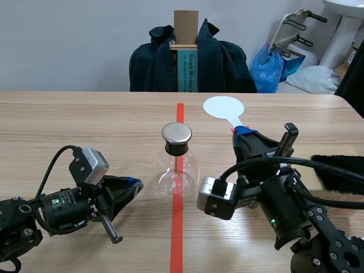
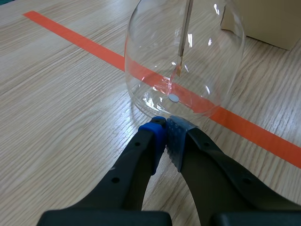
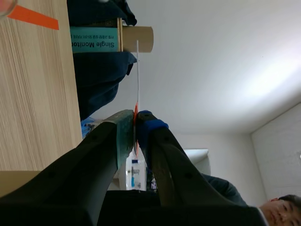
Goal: Do the electroscope experiment.
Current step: 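Move the plate toward and away from the electroscope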
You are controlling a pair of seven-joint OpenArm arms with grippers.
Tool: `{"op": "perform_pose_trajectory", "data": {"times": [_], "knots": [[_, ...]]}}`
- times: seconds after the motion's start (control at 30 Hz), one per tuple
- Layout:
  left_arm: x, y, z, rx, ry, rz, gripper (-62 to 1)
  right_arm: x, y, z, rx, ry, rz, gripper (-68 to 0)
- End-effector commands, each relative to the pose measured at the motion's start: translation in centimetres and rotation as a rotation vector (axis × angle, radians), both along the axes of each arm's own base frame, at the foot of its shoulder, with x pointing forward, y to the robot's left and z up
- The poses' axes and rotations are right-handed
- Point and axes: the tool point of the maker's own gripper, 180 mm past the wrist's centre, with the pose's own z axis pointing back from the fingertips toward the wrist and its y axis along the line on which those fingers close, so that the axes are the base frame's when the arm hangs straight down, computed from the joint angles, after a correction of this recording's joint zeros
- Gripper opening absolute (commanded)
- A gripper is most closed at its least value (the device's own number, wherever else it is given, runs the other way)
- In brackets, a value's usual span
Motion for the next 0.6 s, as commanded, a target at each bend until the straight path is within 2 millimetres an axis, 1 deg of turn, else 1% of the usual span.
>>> {"op": "perform_pose_trajectory", "data": {"times": [0.0,0.17,0.4,0.57], "knots": [[0.6,-0.1,0.9,-0.02,-0.028,0.002,-57.7,0.4,0.0,1.1,-0.001,-0.041,0.01,-66.7],[0.6,-0.1,0.9,-0.02,-0.028,0.002,-57.7,-0.2,1.1,1.0,-0.011,-0.043,0.078,-66.7],[0.6,-0.1,0.9,-0.02,-0.028,0.002,-57.7,-1.5,3.2,0.9,-0.026,-0.044,0.214,-66.7],[0.6,-0.1,0.9,-0.02,-0.028,0.002,-57.7,-2.1,4.0,0.8,-0.032,-0.045,0.27,-66.7]]}}
